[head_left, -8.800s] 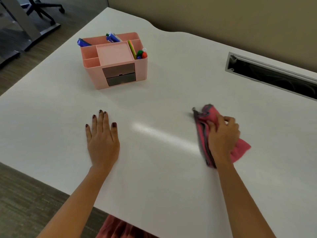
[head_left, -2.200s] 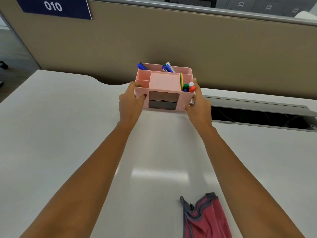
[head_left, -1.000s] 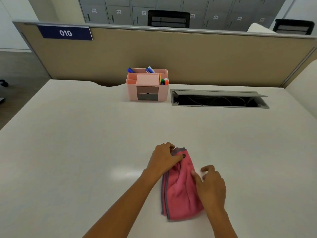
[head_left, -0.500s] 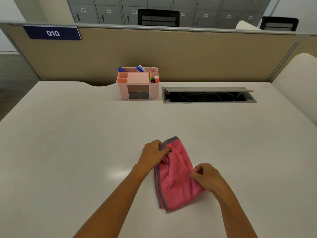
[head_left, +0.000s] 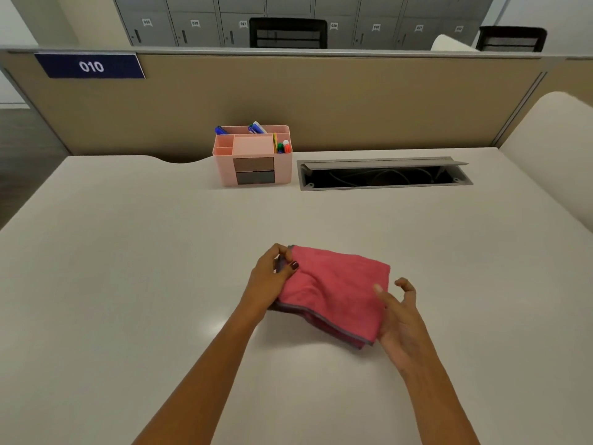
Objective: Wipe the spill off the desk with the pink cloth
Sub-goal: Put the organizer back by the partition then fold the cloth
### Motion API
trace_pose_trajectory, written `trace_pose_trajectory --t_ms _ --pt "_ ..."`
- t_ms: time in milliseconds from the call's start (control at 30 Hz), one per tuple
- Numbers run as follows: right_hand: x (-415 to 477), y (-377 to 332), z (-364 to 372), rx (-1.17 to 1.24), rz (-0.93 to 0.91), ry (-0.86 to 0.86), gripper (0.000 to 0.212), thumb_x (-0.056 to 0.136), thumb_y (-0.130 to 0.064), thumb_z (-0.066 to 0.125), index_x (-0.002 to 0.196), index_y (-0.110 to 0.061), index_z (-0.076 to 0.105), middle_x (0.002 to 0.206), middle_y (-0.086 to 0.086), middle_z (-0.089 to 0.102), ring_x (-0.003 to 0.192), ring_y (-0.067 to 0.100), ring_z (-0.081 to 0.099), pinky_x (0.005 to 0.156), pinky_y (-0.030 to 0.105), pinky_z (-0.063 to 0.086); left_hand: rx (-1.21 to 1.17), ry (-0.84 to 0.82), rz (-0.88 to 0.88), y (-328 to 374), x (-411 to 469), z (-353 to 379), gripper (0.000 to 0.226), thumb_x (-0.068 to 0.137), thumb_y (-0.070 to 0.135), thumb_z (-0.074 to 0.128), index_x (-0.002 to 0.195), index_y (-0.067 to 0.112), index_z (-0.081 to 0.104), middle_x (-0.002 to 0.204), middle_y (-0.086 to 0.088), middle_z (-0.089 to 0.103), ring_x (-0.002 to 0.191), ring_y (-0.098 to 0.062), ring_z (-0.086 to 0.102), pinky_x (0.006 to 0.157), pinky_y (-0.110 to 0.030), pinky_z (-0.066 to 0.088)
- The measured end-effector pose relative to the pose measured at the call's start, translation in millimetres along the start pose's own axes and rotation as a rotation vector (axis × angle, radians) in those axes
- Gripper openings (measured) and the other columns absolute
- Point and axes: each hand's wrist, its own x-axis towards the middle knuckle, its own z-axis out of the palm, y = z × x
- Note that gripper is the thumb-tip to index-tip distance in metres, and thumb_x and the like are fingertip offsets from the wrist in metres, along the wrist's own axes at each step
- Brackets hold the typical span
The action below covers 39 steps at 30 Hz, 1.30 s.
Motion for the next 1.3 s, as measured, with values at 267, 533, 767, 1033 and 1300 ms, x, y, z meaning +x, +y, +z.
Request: trace_pose_trajectory --t_ms 267,533,767,1033,1300 --pt "12.9 -9.3 -6.9 -0.386 -0.156 -0.019 0.027 0.077 -0.007 0.069 0.099 -0.024 0.073 0.114 -0.008 0.067 0.098 0.013 0.066 0.069 0.019 0.055 -0.018 -0.141 0.019 -3.4 -2.5 -1.6 0.028 0.086 0.011 0.064 0.108 0.027 0.068 0.130 0.006 0.057 0.123 -0.011 0.050 0.098 -0.027 0.045" --pt "28.0 -45.8 -30.0 -0.720 -0.186 -0.014 0.053 0.083 -0.030 0.070 0.124 -0.055 0.049 0.138 -0.015 0.041 0.118 0.010 0.051 0.088 0.033 0.054 0.108 -0.315 0.046 9.0 13.1 29.4 0.070 0.087 0.024 0.064 0.147 0.032 0.028 0.149 0.005 0.034 0.123 -0.017 0.049 0.096 -0.024 0.047" --pt "45.8 -96.0 -67.0 -0.713 -0.126 -0.025 0.058 0.080 -0.033 0.071 0.126 -0.058 0.045 0.142 -0.009 0.036 0.117 0.016 0.053 0.073 0.025 0.056 0.059 -0.361 0.039 31.4 35.1 86.5 0.075 0.087 0.020 0.065 0.149 0.026 0.023 0.149 0.002 0.034 0.121 -0.012 0.046 0.097 -0.022 0.047" --pt "84.9 -173.6 -130.5 -0.864 -0.188 0.095 0.060 0.084 -0.022 0.070 0.129 -0.052 0.044 0.137 -0.007 0.037 0.110 0.016 0.053 0.066 0.024 0.052 0.167 -0.416 0.126 68.3 73.6 184.3 0.086 0.087 0.017 0.065 0.152 0.021 0.008 0.147 -0.009 0.036 0.131 -0.027 0.042 0.109 -0.043 0.039" --pt "137.7 -250.8 -210.6 -0.869 -0.279 0.354 0.024 0.079 -0.013 0.073 0.081 -0.029 0.056 0.102 -0.004 0.060 0.075 0.012 0.056 0.045 0.019 0.041 0.259 -0.428 0.254 99.6 136.4 301.9 0.059 0.077 0.013 0.074 0.132 0.025 0.055 0.132 -0.007 0.050 0.124 -0.024 0.047 0.106 -0.033 0.040"
